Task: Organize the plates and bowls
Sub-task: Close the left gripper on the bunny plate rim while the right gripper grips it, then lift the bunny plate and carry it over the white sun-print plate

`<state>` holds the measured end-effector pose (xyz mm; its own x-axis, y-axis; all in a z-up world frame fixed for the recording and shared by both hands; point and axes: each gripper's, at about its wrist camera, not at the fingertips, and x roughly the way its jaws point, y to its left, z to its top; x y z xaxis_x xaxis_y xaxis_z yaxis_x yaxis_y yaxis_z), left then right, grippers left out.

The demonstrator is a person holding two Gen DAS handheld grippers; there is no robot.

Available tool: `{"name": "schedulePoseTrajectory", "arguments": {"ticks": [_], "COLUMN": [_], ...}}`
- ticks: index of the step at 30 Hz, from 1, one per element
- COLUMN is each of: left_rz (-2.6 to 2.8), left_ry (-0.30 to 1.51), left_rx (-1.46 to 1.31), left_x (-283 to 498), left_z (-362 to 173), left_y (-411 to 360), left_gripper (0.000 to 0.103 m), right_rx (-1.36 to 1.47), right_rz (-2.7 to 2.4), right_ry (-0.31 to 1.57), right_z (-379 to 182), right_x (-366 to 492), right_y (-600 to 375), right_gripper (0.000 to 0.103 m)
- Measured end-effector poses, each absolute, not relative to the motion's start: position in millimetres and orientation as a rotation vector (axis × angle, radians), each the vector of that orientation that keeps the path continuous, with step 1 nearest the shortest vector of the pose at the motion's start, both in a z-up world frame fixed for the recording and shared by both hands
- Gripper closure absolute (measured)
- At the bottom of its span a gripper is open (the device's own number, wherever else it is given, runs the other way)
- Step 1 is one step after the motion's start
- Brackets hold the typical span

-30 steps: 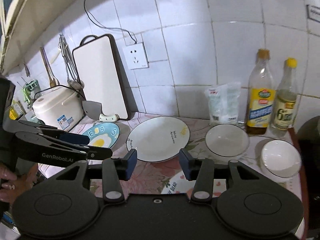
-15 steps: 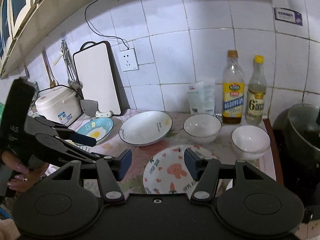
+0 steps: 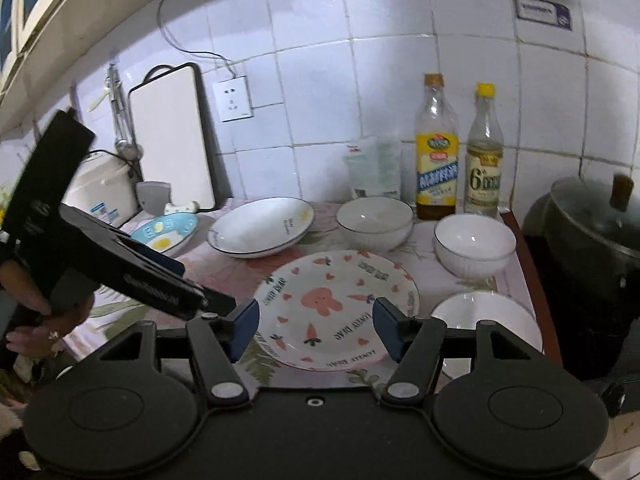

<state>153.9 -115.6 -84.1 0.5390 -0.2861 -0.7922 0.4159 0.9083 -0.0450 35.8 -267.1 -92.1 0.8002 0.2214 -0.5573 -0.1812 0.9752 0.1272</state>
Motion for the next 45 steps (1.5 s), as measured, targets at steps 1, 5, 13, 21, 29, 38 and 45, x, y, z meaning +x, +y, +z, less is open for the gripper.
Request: {"name": "schedulePoseTrajectory", "arguments": {"ticks": [1,5,13,21,29,38,45], "left_rz": [-0.416,-0.411,-0.353,-0.313,-0.295,-0.322,-0.366], "left_ry": [0.906,0.905,0.971,0.986,1.004,0.977,0.985], "left_rx": [0.138,0.09,0.041,-0.022,-0.086,-0.051,-0.06], "left_x": [154,158,182,203,212,218,219], "left_z": [-87,-107,-150,-173,-178,-178,-178], "left_y": [-115,-112,-116,-121,-116,-122,-123], "left_gripper": [0.021,0.021,0.021,0.024,0.025,0.062,0.074], "right_rx": [0.078,0.141,0.265,0.31,0.37,0.365,0.394], "right_rz": [0.218,0.192,0.145,0.08,0.03,-0.004,-0.067], "right_ry": [0.615,0.661,0.705,0.684,0.68,0.7,0.736], "right_z": [-100,-131,-183,-201,-204,-204,-204], "right_x": [38,45,68,85,94,111,114], "right_y": [-269,-274,-281,-277,-281,-280,-288], "right_gripper": [0.035,0.035,0.035,0.035,0.035,0.049,0.077]}}
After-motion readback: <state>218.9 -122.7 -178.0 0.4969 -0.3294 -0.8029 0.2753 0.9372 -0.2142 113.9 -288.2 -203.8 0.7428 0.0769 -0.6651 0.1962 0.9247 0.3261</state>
